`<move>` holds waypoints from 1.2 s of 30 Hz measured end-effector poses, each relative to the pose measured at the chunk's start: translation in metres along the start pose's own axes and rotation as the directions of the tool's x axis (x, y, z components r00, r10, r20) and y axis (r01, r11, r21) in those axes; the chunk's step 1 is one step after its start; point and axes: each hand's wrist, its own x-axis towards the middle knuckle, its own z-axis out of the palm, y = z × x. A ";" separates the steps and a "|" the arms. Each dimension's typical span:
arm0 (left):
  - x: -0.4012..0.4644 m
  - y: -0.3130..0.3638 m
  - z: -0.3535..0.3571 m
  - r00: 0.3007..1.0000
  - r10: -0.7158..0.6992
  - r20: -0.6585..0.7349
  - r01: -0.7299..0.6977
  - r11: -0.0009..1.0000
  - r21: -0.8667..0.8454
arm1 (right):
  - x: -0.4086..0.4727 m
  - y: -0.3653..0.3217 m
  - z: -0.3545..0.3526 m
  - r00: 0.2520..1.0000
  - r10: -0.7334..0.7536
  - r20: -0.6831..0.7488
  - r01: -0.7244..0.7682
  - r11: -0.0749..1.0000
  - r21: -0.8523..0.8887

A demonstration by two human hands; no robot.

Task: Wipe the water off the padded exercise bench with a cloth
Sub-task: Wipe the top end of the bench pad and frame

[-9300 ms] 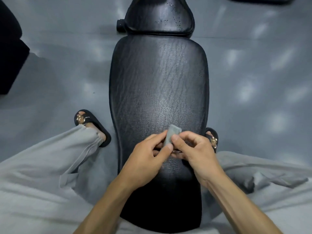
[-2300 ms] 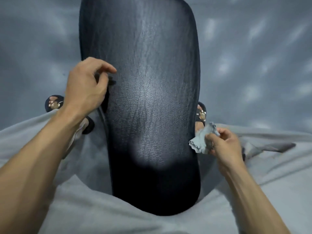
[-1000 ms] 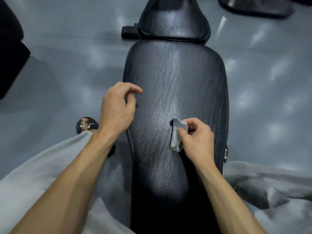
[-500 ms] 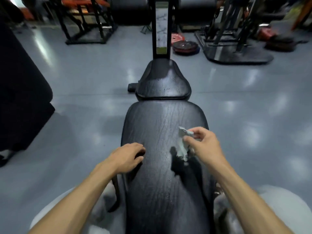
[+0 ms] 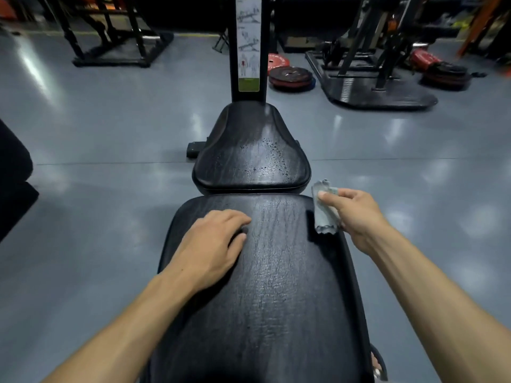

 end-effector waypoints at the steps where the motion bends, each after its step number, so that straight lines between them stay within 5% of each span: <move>1: 0.011 -0.006 0.002 0.999 0.022 -0.026 -0.022 1.000 0.017 | 0.015 0.000 0.003 1.000 -0.004 -0.015 0.004 1.000 -0.015; 5: 0.054 -0.029 0.005 0.983 0.149 -0.110 -0.137 0.984 0.111 | 0.070 0.005 0.009 0.987 -0.133 -0.087 0.120 0.983 -0.138; 9: 0.079 -0.037 0.019 0.959 0.278 -0.052 -0.270 0.956 0.115 | 0.115 0.014 0.015 0.939 -0.336 -0.079 0.305 0.915 -0.264; 17: 0.081 -0.038 0.046 0.970 0.237 -0.050 -0.232 0.968 0.095 | 0.162 0.018 0.016 0.781 -0.623 -0.050 0.504 0.675 -0.539; 28: 0.081 -0.035 0.051 0.973 0.217 -0.075 -0.207 0.970 0.124 | 0.170 0.030 0.018 0.650 -0.748 0.131 0.635 0.440 -0.635; 33: 0.081 -0.036 0.052 0.975 0.209 -0.079 -0.198 0.972 0.128 | 0.149 0.030 0.038 0.533 -0.777 0.333 0.724 0.216 -0.655; 36: 0.081 -0.034 0.052 0.975 0.205 -0.085 -0.193 0.972 0.131 | 0.151 0.028 0.033 0.555 -0.784 0.278 0.652 0.203 -0.730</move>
